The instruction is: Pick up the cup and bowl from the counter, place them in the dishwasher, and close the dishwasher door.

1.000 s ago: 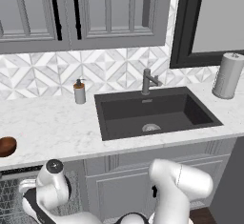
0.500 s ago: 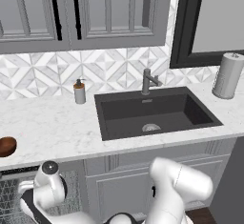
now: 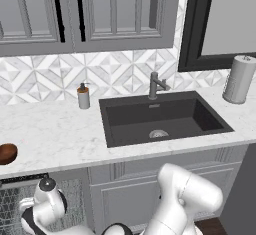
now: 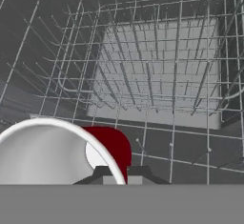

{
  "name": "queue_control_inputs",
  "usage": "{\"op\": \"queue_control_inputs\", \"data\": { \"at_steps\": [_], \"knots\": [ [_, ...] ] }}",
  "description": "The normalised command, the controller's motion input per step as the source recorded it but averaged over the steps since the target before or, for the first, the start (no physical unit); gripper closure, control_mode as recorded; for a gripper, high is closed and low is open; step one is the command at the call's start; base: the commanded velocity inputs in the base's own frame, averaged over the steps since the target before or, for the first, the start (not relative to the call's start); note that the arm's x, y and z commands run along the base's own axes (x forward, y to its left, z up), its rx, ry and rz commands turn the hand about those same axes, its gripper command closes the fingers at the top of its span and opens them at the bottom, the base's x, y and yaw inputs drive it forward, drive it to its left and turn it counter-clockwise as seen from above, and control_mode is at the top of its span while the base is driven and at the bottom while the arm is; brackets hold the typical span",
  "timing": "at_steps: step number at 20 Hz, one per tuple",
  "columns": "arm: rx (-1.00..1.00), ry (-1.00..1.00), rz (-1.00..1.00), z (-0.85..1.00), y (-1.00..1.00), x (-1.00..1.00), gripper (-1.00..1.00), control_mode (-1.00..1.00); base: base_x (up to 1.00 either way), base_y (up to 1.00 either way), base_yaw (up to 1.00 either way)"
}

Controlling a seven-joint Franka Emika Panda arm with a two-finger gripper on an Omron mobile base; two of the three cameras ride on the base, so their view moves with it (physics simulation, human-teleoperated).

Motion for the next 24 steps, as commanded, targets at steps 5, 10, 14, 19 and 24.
{"op": "queue_control_inputs", "data": {
  "at_steps": [5,10,14,19,24],
  "knots": [
    [-0.03,0.0,0.0,-0.68,0.11,0.0,1.0,-1.0,0.0,0.0,0.0],
    [-0.01,0.0,0.0,-0.2,0.09,0.0,1.0,-1.0,0.0,0.0,0.0],
    [0.0,0.0,0.0,0.0,0.04,0.0,-1.0,-1.0,0.0,0.0,0.0],
    [0.0,0.0,0.0,0.0,0.0,0.0,-1.0,-1.0,0.0,0.0,0.0],
    [0.0,0.0,0.0,0.02,0.0,0.0,-1.0,-1.0,0.0,0.0,0.0]
  ]
}}
